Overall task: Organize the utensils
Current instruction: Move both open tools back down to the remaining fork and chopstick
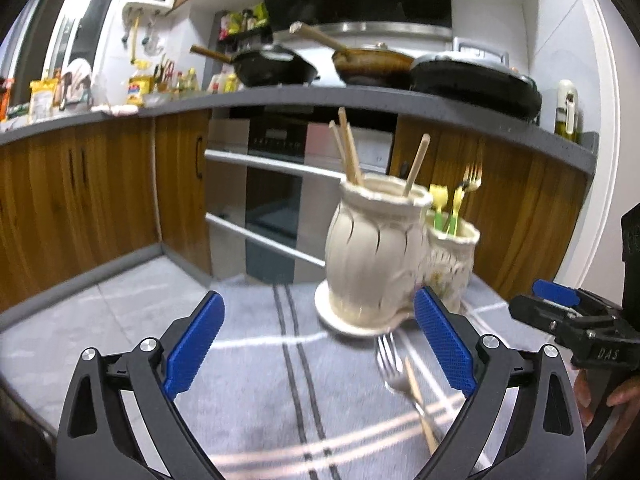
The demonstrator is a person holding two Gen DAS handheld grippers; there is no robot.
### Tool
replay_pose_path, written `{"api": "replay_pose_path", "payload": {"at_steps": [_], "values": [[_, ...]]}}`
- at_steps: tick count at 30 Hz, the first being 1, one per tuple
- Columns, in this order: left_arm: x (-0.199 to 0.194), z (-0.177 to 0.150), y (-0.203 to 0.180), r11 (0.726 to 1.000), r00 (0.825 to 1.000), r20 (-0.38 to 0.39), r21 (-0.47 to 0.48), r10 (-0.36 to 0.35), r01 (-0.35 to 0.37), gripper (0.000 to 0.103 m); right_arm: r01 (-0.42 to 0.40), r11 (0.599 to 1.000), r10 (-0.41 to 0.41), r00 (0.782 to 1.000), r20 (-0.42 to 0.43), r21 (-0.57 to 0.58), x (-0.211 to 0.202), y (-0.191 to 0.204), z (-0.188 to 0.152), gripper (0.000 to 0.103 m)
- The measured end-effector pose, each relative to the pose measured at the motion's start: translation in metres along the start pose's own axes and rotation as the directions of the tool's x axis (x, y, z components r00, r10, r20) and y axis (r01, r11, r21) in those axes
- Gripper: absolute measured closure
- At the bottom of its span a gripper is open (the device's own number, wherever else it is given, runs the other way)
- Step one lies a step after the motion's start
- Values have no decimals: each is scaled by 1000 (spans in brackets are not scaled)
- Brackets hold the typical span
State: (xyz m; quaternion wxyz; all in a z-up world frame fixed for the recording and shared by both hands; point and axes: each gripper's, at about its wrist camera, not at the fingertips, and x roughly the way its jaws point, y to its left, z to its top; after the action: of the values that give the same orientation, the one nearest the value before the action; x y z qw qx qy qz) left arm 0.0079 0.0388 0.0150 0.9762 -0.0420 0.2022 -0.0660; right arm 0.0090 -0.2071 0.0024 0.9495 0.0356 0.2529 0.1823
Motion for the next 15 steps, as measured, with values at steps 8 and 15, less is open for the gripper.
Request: {"api": "replay_pose_path", "payload": {"at_steps": [8,15], "values": [[7,-14,2,998,996,-76,43,57,-54,8,-11,998,2,991,-131,-66,16,25,-26,5],[18,-17,11,999,990,-136,-1,34,-35,8,-44,986,7,975,-220,-163,27,56,-47,10]]}}
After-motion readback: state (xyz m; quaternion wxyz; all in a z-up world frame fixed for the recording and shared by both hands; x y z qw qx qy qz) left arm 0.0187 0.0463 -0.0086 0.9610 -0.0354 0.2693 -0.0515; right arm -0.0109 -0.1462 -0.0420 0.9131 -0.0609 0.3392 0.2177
